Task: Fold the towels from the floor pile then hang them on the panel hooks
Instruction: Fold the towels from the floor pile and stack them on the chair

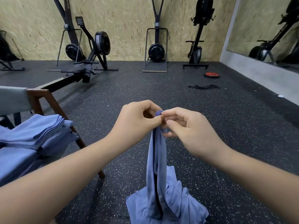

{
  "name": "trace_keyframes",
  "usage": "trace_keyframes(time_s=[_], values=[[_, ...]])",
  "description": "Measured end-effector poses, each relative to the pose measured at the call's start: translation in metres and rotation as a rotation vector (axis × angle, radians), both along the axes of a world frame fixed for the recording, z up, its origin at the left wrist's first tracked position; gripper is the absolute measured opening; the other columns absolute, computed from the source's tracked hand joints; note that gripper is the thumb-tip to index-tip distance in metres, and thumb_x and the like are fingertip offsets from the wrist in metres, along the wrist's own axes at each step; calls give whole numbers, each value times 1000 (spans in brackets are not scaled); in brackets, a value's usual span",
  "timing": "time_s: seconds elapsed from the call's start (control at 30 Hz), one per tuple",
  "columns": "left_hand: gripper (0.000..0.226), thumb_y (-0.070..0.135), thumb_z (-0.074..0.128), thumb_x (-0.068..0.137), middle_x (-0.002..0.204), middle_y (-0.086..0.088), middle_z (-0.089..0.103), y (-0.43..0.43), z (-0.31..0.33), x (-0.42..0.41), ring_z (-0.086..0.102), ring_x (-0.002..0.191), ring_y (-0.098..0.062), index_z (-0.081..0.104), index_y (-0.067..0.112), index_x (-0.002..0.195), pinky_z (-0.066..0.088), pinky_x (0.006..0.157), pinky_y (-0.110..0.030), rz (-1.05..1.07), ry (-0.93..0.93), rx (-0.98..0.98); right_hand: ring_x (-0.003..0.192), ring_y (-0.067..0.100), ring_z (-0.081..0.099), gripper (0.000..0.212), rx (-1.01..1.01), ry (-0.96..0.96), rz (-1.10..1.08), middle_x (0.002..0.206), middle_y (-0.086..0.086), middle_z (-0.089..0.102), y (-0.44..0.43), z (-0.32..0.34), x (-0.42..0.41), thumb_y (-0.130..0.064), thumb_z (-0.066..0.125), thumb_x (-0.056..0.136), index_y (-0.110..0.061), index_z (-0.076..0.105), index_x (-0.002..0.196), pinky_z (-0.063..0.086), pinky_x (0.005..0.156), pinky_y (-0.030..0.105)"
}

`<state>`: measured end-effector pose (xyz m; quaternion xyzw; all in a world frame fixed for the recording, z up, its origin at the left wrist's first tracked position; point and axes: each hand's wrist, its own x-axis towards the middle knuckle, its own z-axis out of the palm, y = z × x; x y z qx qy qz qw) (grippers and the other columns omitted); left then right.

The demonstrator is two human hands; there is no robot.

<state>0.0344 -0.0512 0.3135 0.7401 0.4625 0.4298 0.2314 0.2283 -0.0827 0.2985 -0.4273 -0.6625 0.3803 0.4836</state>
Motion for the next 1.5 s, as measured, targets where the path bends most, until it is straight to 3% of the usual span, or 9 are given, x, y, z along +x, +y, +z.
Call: trace_keyframes(time_s=[0.2,0.3,0.4,0.57,0.9,1.13,1.3,1.4,1.5], values=[[21,13,72,93,68,13,66,-1,7,1,47,57,-2,80,31,87,36,55,-16,-37,-17,-25,110,3,59,42,290,-454,-244,116,-15,59,12,1,16,-25,86,85,-35,62,118,43,89,14],[20,13,70,96,68,12,62,1,9,-3,43,58,-6,80,28,90,33,54,-20,-86,-71,-95,116,-2,59,42,132,-437,-135,119,-18,65,19,2,25,-30,87,84,-39,62,116,42,93,13],[19,10,67,96,71,9,63,2,12,-7,42,58,-6,79,23,89,31,54,-22,-100,-100,-130,102,1,67,32,14,-385,-36,106,-7,73,24,2,34,-22,87,85,-35,69,109,47,87,18],[18,11,67,96,78,1,66,7,15,-19,43,64,-11,78,23,90,31,63,-30,-92,-138,-151,85,8,64,12,26,-411,15,91,0,75,28,6,46,-19,84,91,-19,72,89,46,82,27],[7,16,76,99,95,-23,74,15,15,-28,69,84,-15,82,19,98,58,93,-50,-113,-197,-60,80,6,61,7,203,-328,-129,91,-4,74,21,25,56,-18,76,98,-25,73,97,47,75,29],[5,24,80,96,89,-7,79,9,6,-12,63,79,-15,82,27,98,56,79,-47,-220,-75,-51,108,1,69,38,292,-544,-85,107,-18,75,10,19,37,-43,86,86,-33,70,120,48,95,18],[3,24,77,98,87,-5,78,9,-2,-2,61,77,-16,79,26,99,53,75,-48,-260,-86,-38,82,4,68,3,304,-468,-27,87,-10,75,14,11,30,-28,78,98,-27,75,98,52,79,31],[6,25,76,96,83,-1,69,9,-10,3,55,76,-16,71,23,99,44,73,-39,-287,-183,-84,73,15,61,10,299,-430,-30,80,-5,71,16,9,30,-26,74,101,-25,73,91,47,71,34],[16,23,78,87,89,-3,73,9,-22,8,60,80,-15,67,23,98,51,75,-45,-287,-160,-168,72,14,59,11,266,-388,-21,80,-2,71,18,10,32,-25,73,102,-25,73,91,48,73,38]])
